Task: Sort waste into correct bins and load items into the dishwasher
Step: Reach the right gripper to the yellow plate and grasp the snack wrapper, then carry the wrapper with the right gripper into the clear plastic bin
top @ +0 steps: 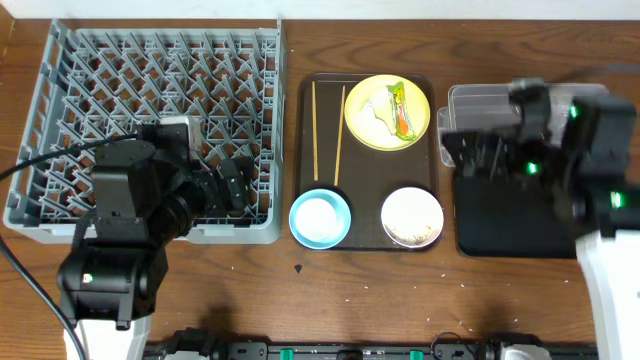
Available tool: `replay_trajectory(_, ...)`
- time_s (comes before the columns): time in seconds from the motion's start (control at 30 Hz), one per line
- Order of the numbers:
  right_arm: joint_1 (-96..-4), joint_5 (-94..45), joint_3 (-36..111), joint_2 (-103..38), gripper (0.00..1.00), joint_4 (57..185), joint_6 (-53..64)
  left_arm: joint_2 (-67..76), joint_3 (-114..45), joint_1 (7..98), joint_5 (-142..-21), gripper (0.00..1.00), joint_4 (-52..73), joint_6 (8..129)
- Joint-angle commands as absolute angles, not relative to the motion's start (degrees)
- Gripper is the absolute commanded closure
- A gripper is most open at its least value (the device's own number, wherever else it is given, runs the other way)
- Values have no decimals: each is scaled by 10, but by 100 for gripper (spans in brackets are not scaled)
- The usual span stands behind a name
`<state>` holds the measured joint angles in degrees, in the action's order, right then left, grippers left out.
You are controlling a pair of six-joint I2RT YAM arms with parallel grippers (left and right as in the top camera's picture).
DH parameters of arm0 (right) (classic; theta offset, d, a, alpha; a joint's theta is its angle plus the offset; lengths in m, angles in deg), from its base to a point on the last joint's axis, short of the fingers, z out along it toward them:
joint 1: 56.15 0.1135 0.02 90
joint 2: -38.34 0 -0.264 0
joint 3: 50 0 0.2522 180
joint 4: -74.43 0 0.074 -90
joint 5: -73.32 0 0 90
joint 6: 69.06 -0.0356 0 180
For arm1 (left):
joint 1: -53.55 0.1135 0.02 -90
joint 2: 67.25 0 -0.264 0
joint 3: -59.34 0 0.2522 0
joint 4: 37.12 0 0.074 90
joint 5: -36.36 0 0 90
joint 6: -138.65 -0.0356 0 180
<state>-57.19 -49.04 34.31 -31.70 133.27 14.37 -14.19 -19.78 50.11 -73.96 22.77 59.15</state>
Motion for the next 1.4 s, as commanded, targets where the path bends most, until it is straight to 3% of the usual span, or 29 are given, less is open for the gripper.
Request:
replay_trajectory(0.0,-564,-604,376,-369,1,1333,93,-150,-216,500,-781,10,232,588)
replay_trajectory(0.1,-564,-634,376,-405,1,1294,75,-154,-216,500,-781,10,235,588)
replay_trajectory(0.23,-541,-586,401,-455,1,1331,58,-156,-216,499,-781,10,225,588)
replay_trajectory(0.43,-401,-290,594,-581,1,1475,131,-155,-229,499,-780,10,194,588)
replay_trajectory(0.63,-334,-137,652,-670,2,1395,132,-155,-229,499,-781,9,203,588)
replay_trajectory(0.67,-330,-122,652,-684,7,1375,121,-155,-229,499,-781,10,207,588)
replay_trajectory(0.83,-329,-58,652,-752,11,1321,105,-155,-228,499,-781,9,218,588)
replay_trajectory(0.93,-336,4,652,-795,28,1302,103,-154,-228,499,-781,10,218,588)
replay_trajectory(1.3,-358,18,652,-917,34,1268,77,-153,-228,499,-781,10,218,588)
replay_trajectory(1.37,-362,-12,652,-923,47,1267,77,-153,-228,499,-781,10,218,588)
